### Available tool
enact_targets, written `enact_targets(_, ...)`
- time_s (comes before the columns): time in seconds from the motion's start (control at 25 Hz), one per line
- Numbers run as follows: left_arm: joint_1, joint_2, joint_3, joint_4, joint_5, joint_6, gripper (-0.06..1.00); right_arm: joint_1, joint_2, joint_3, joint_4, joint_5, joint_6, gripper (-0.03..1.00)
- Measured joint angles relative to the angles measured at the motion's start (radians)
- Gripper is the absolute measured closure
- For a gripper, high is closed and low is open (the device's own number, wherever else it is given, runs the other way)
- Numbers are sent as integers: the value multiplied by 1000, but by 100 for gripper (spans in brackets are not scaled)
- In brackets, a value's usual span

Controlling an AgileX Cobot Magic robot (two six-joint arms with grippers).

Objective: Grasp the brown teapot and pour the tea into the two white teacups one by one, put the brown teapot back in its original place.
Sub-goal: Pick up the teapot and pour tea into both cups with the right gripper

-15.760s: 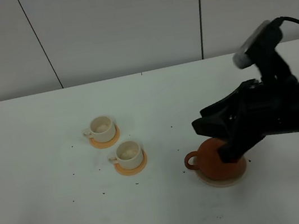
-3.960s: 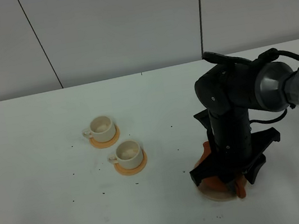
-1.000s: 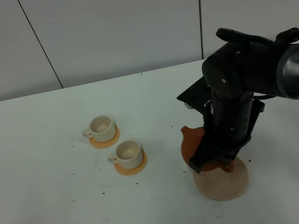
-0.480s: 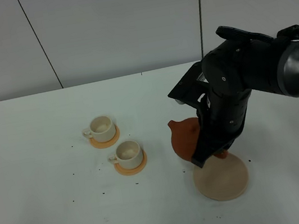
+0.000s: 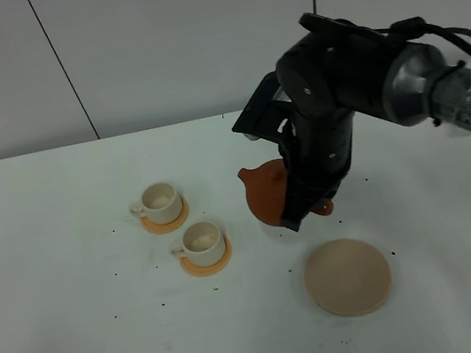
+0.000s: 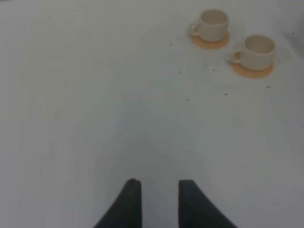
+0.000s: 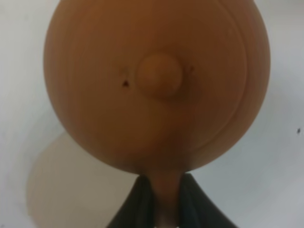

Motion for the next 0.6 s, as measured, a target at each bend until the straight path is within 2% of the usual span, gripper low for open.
enact_targets(0.2, 0, 0, 0, 0, 0, 0, 69, 0, 93, -155, -3, 55, -55, 87)
enact_targets(0.6, 0, 0, 0, 0, 0, 0, 69, 5, 198, -297, -5, 31, -130, 87)
